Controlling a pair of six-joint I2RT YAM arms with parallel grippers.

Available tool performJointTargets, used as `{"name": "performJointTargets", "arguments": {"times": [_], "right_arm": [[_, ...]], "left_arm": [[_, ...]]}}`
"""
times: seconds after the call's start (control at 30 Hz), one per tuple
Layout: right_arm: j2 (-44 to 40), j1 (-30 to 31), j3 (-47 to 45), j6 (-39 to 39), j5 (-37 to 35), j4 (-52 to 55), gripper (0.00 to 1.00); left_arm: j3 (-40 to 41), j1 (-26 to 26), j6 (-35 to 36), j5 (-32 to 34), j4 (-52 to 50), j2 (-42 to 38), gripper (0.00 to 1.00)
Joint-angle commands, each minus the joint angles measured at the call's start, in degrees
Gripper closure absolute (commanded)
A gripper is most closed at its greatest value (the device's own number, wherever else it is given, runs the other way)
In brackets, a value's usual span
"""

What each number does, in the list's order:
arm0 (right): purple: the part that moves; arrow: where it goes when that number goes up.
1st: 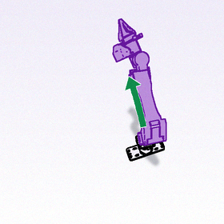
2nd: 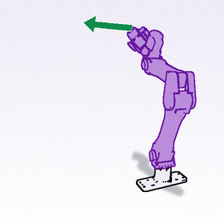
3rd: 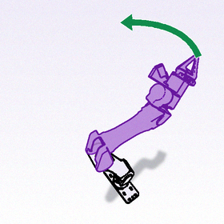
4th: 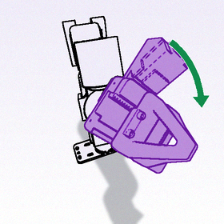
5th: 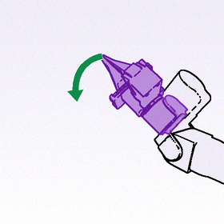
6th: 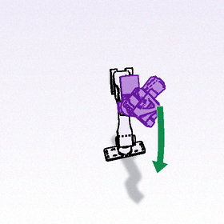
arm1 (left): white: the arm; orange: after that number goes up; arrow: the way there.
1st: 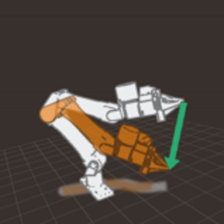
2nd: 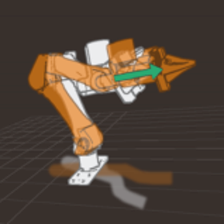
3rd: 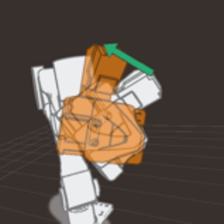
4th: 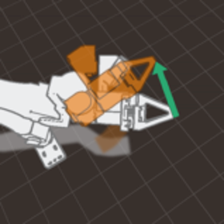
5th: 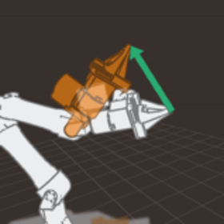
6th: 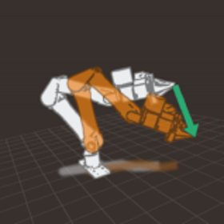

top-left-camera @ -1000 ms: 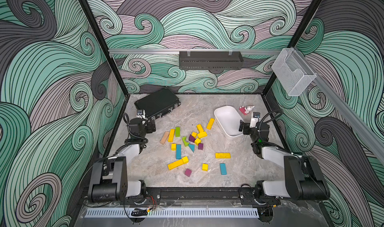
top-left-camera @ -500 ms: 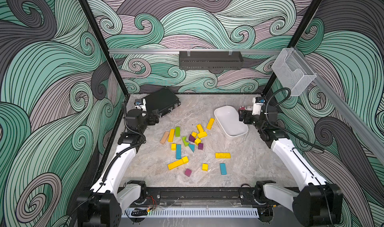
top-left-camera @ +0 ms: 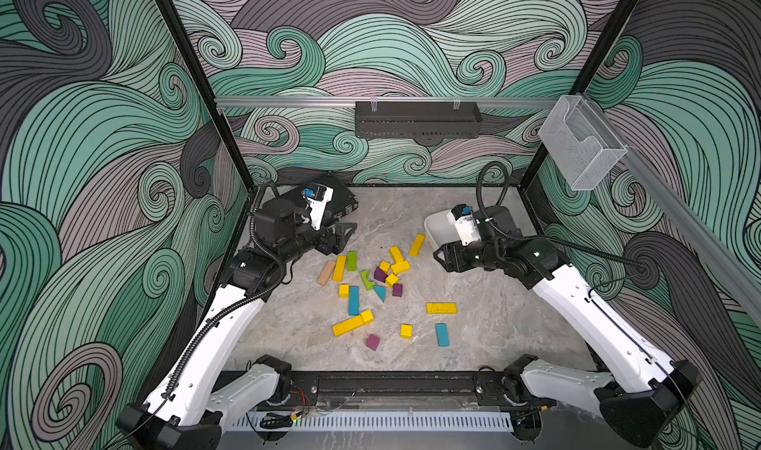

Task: Pick out the yellow building blocks
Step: Pick up the building block from the center of the board.

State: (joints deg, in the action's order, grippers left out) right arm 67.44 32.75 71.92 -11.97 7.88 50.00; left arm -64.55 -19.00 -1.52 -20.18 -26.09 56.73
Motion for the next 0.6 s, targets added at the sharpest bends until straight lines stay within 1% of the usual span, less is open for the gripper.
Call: {"name": "performJointTargets", "arguments": {"times": [0.0,0.13,0.23,0.4,0.57], "right_arm": [[0.36,4.17,1.9,-1.07,-0.62,9.61,0.31],[0.2,9.72,0.16,-2.54,-2.89,11.42,0.33],[-0.04,13.63,-2.43,-5.83,-6.5,11.99,0.34],[0.91,20.48,-7.11,-10.56,-8.16,10.29,0.37],[2.83,26.41,-9.54,-12.5,-9.76,7.32,0.38]], "left_arm": [[3.11,-0.72,3.61,-6.03,-5.66,-3.31,0.17],[7.82,-1.89,3.45,-6.01,-5.09,-6.63,0.17],[10.23,-2.85,3.07,-5.48,-5.95,-7.91,0.17],[12.08,-5.63,0.83,-3.55,-6.9,-6.97,0.19],[15.75,-8.42,-3.04,-2.18,-4.14,-5.79,0.2]]}}
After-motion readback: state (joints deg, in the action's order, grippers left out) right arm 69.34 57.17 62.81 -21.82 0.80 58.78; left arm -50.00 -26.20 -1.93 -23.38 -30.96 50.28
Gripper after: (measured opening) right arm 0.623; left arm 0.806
